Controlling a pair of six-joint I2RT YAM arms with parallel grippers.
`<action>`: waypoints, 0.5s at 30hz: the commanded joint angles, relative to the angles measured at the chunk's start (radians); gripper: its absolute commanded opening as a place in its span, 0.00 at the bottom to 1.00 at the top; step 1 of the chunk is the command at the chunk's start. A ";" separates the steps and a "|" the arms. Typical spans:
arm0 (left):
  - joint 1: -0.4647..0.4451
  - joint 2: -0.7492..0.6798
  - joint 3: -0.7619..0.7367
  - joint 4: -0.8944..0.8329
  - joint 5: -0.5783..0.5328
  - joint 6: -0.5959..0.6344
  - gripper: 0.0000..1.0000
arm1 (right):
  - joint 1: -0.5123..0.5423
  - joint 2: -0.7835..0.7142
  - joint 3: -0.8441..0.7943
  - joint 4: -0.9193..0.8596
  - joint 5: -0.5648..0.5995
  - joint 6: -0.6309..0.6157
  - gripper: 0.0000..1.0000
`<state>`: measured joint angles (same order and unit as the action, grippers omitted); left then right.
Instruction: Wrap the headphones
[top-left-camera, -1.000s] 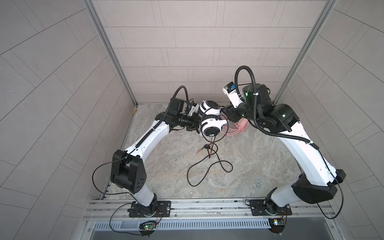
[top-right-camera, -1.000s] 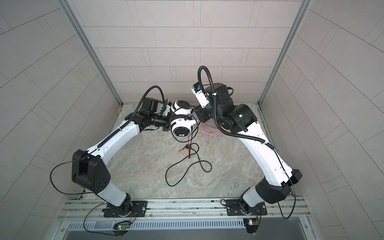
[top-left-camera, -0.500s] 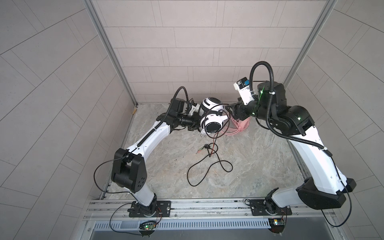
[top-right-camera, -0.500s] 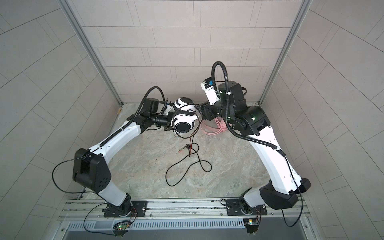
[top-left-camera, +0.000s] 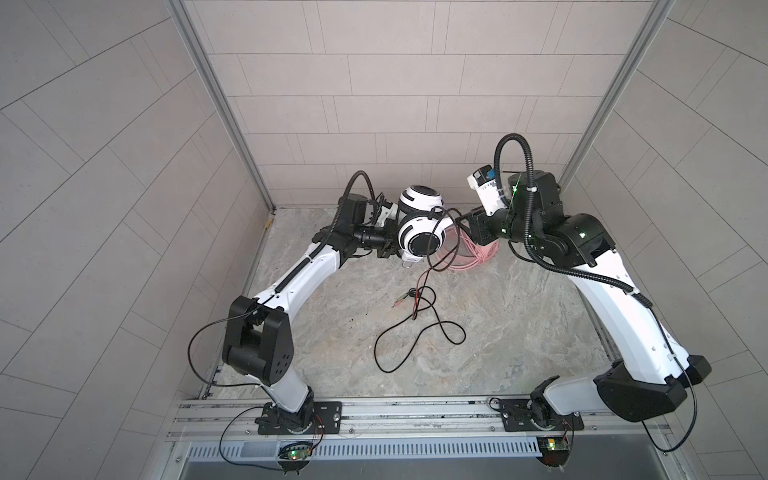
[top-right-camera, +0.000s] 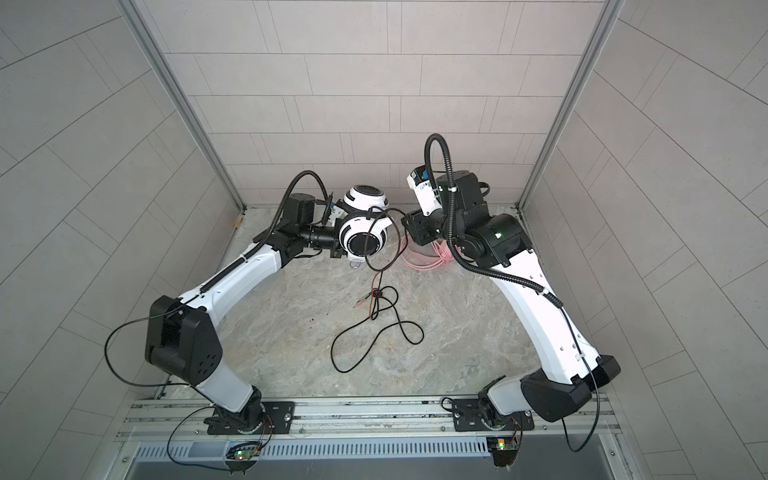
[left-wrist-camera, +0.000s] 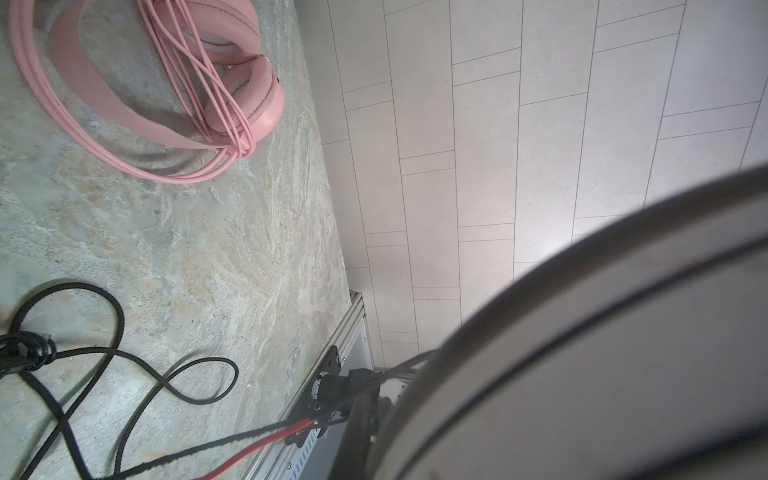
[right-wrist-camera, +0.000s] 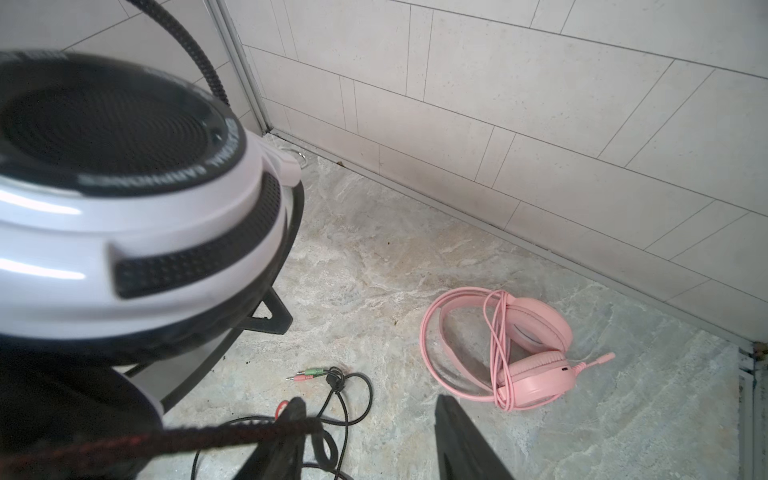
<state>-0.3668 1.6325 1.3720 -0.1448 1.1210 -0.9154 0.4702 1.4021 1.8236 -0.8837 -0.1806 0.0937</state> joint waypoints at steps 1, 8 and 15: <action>0.006 -0.038 0.010 0.085 0.043 -0.034 0.00 | -0.007 -0.031 -0.061 0.085 -0.034 0.025 0.38; 0.047 -0.053 0.009 0.134 0.050 -0.077 0.00 | -0.019 -0.062 -0.163 0.184 -0.035 0.055 0.15; 0.222 -0.115 -0.029 0.149 -0.031 -0.129 0.00 | -0.059 -0.058 -0.253 0.181 -0.030 0.080 0.50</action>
<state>-0.2115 1.5890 1.3399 -0.0498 1.1126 -1.0115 0.4183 1.3457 1.6016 -0.7155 -0.2050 0.1684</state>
